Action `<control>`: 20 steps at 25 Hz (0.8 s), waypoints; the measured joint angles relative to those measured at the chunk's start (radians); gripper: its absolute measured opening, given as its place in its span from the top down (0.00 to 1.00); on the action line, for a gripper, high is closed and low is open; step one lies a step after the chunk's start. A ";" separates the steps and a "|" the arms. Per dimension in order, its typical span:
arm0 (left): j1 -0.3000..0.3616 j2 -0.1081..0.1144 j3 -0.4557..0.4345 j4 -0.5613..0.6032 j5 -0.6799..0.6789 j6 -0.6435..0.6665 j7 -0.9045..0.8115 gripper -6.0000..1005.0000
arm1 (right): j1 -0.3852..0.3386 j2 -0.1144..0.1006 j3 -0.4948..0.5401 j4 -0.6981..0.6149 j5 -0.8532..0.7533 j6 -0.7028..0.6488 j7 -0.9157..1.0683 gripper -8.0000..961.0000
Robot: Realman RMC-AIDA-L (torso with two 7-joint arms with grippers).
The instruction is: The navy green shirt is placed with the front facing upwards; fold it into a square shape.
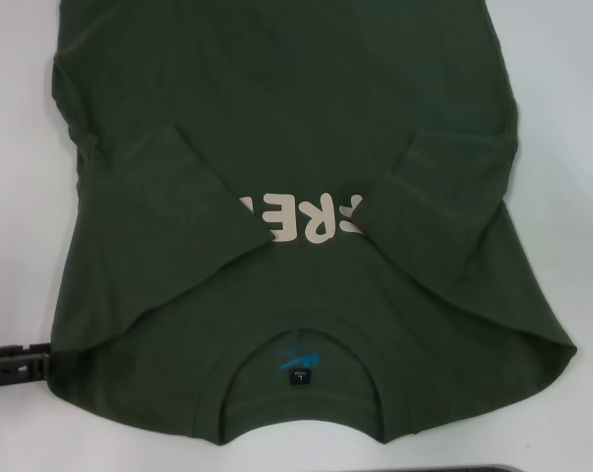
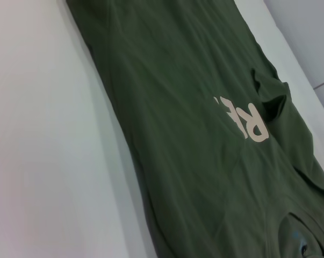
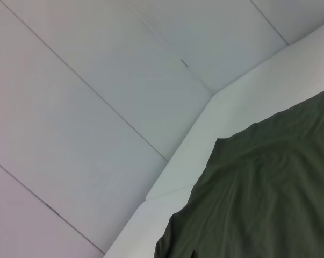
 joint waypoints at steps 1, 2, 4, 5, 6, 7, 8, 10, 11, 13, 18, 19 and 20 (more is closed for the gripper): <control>-0.003 -0.001 0.001 0.000 0.001 0.000 0.000 0.26 | 0.000 0.000 0.001 0.000 0.000 0.000 0.000 0.32; -0.005 -0.001 0.001 0.000 0.001 0.000 0.000 0.26 | -0.001 0.000 0.002 0.000 0.000 0.000 0.000 0.32; -0.011 -0.003 0.001 0.000 0.002 0.003 -0.001 0.26 | -0.003 0.000 0.003 0.000 0.000 0.000 0.000 0.32; -0.013 -0.003 0.001 0.000 0.002 0.004 -0.001 0.26 | -0.005 0.000 0.003 0.000 0.000 0.000 0.000 0.32; -0.015 -0.003 0.001 0.000 0.003 0.006 -0.001 0.26 | -0.005 0.000 0.004 0.000 0.000 0.000 0.000 0.32; -0.017 -0.004 0.001 0.000 0.003 0.007 -0.001 0.26 | -0.006 0.000 0.004 0.000 0.000 0.000 0.000 0.32; -0.018 -0.004 0.001 0.000 0.005 0.009 -0.002 0.26 | -0.006 0.000 0.004 0.000 0.000 0.000 0.001 0.32; -0.021 -0.004 0.001 0.000 0.009 0.009 -0.006 0.26 | -0.006 0.000 0.004 0.000 0.000 0.000 0.001 0.32; -0.022 -0.004 0.001 0.000 0.011 0.009 -0.007 0.26 | -0.006 0.000 0.004 0.000 0.000 0.000 0.001 0.32; -0.023 -0.004 0.001 0.000 0.015 0.006 -0.008 0.26 | -0.006 0.000 0.004 0.000 0.000 0.000 0.001 0.32; -0.026 -0.003 0.001 0.000 0.017 0.005 -0.009 0.27 | -0.003 0.000 0.004 0.000 0.000 0.002 0.002 0.32; -0.027 -0.003 0.001 0.000 0.018 0.005 -0.009 0.27 | -0.002 0.000 0.004 0.000 0.000 0.002 0.002 0.32; -0.030 -0.003 0.001 0.000 0.020 0.006 -0.009 0.27 | -0.002 0.000 0.004 0.000 0.000 0.002 0.002 0.32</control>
